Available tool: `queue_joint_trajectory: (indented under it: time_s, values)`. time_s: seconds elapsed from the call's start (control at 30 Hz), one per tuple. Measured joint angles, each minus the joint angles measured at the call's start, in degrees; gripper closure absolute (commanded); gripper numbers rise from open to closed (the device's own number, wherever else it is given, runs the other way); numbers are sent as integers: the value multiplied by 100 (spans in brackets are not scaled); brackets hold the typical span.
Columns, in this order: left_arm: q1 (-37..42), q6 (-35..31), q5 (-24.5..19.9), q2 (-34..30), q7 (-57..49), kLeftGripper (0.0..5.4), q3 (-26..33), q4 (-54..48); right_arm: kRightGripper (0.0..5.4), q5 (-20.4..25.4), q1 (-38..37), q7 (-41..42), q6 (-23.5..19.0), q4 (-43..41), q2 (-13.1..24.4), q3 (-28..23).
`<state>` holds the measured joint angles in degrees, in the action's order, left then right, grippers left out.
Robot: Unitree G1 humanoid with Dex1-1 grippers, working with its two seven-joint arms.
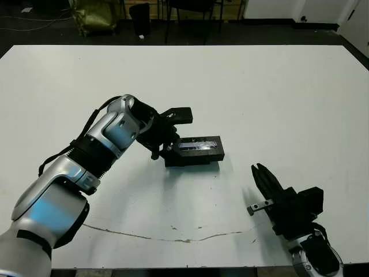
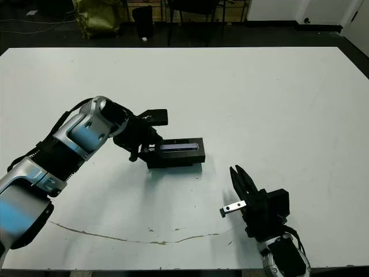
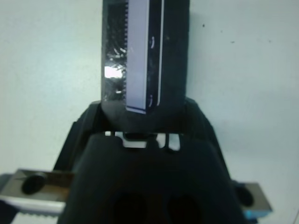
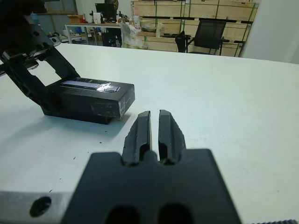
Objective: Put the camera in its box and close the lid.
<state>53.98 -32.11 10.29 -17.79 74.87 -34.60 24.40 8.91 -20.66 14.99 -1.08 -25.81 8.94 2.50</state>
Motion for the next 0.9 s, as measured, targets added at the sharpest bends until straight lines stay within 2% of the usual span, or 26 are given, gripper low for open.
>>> queue_joint_trajectory:
  time_s: [0.57,0.9]
  values:
    - [141,87,75,-291,339,314,-122,97,540,4,46,-9,-135,-23,-24,70]
    - [398,-64,212,-346,497,314,-195,168,540,14,87,42,116,204,-33,73]
